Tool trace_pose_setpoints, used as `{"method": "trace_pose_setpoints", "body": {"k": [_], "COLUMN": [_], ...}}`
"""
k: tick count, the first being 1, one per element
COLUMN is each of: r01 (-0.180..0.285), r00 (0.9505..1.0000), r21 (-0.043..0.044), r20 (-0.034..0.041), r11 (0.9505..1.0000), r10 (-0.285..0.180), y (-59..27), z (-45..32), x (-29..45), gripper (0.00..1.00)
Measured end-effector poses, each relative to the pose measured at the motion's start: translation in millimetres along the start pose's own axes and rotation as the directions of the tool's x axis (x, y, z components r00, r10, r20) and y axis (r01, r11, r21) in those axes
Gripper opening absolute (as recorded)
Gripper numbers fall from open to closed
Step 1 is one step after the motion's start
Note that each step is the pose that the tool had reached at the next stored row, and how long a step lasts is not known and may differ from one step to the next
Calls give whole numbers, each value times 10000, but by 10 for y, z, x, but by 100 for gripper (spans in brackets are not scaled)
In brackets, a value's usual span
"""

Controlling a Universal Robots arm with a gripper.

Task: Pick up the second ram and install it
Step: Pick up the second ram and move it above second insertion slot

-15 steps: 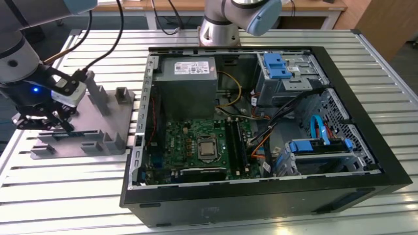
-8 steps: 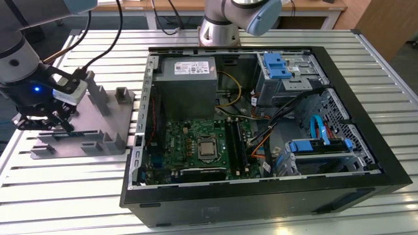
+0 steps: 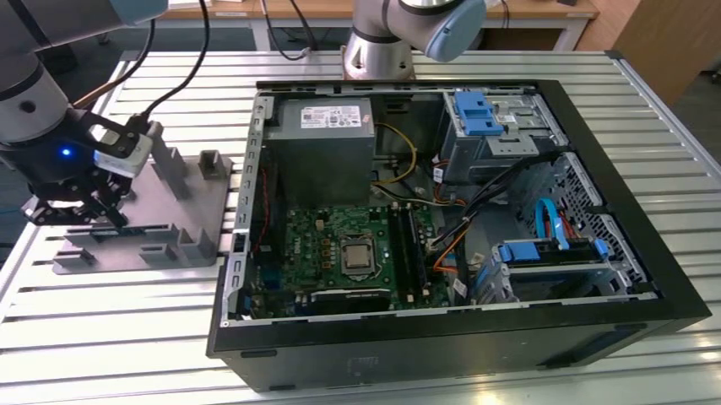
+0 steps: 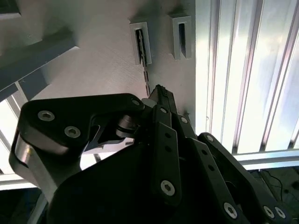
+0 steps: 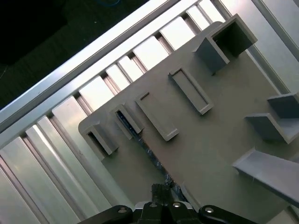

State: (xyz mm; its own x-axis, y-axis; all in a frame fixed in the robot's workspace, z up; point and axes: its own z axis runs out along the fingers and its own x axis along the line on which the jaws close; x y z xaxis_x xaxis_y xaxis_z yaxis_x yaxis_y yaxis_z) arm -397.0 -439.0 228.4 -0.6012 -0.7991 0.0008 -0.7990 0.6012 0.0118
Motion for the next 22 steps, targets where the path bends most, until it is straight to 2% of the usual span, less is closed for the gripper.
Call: {"method": "trace_pose_setpoints", "body": {"k": [5,12,22], "r01": [531,1086,1807], "r00": [9986,9941,9835], "r21": [0,0,-1], "r20": [-7,-13,-21], "r11": [9986,9941,9835], "r10": [-531,-1086,-1807], "y": [0,0,0], "z": [0,0,0], "x": [0,0,0], "gripper": [10,10,10]}}
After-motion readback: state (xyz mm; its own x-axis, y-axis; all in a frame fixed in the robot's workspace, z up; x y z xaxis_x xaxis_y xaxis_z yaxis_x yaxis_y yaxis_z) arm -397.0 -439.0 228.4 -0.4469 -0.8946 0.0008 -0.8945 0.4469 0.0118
